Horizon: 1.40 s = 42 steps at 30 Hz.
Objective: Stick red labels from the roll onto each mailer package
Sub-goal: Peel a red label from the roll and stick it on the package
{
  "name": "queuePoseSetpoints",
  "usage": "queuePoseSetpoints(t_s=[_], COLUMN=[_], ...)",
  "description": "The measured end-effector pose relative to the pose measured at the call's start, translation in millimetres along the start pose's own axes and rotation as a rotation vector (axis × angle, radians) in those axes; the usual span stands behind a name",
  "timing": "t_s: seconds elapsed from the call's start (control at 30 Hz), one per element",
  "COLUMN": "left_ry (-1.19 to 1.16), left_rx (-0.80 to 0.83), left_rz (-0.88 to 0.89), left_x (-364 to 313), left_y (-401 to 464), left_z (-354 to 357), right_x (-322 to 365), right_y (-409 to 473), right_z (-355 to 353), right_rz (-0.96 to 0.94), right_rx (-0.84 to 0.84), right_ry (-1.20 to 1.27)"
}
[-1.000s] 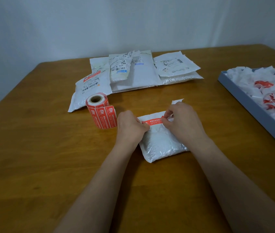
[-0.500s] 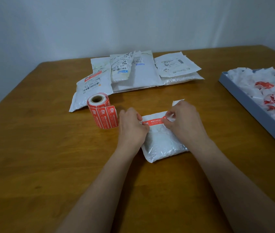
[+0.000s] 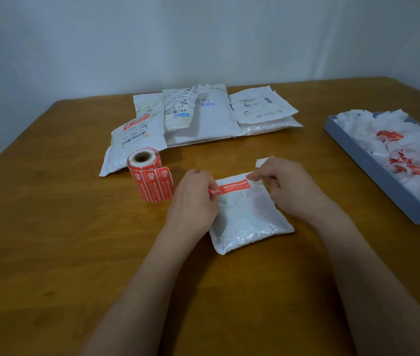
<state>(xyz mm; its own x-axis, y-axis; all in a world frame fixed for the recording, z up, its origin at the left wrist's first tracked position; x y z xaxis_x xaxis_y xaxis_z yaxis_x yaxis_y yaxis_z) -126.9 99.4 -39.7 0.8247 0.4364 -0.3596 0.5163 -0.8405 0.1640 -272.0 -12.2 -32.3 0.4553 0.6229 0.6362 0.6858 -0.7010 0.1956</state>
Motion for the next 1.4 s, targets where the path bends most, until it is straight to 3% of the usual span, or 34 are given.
queuePoseSetpoints(t_s=[0.23, 0.37, 0.5, 0.67, 0.77, 0.9, 1.0, 1.13, 1.4], left_ry=[0.030, 0.090, 0.171, 0.205, 0.135, 0.178, 0.200, 0.204, 0.188], left_rx=[0.062, 0.099, 0.117, 0.008, -0.093, -0.044, -0.006, 0.041, 0.030], left_rz=[0.001, 0.044, 0.129, 0.195, 0.230, 0.361, 0.366, 0.371, 0.336], left_x=[4, 7, 11, 18, 19, 15, 16, 16, 17], left_y=[-3, -3, -3, -12, -17, -17, -16, -13, -15], left_z=[2, 6, 9, 14, 13, 17, 18, 18, 18], right_x=[-6, -9, 6, 10, 4, 3, 1, 9, 15], right_y=[5, 3, 1, -8, -16, -19, -20, -20, -20], right_z=[12, 17, 17, 21, 25, 31, 32, 29, 27], right_rz=[0.078, 0.091, 0.012, -0.046, -0.051, -0.247, -0.297, -0.176, -0.034], right_rx=[0.186, 0.147, 0.178, 0.170, 0.091, -0.051, 0.010, 0.105, 0.060], right_ry=[-0.122, -0.171, -0.384, -0.501, -0.469, -0.437, -0.448, -0.453, -0.436])
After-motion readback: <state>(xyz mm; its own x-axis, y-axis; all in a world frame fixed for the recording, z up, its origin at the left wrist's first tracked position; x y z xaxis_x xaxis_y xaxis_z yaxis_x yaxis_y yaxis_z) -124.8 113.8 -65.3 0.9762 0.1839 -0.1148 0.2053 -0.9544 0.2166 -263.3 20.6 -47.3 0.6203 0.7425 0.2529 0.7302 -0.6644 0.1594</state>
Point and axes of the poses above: each hand's wrist, its own y-axis towards the middle knuckle, its own z-axis out of the palm, x = y × z, the point moved 1 cm from there along y, towards the middle knuckle, and after that the axes turned 12 degrees about y, right-handed, at the moved point
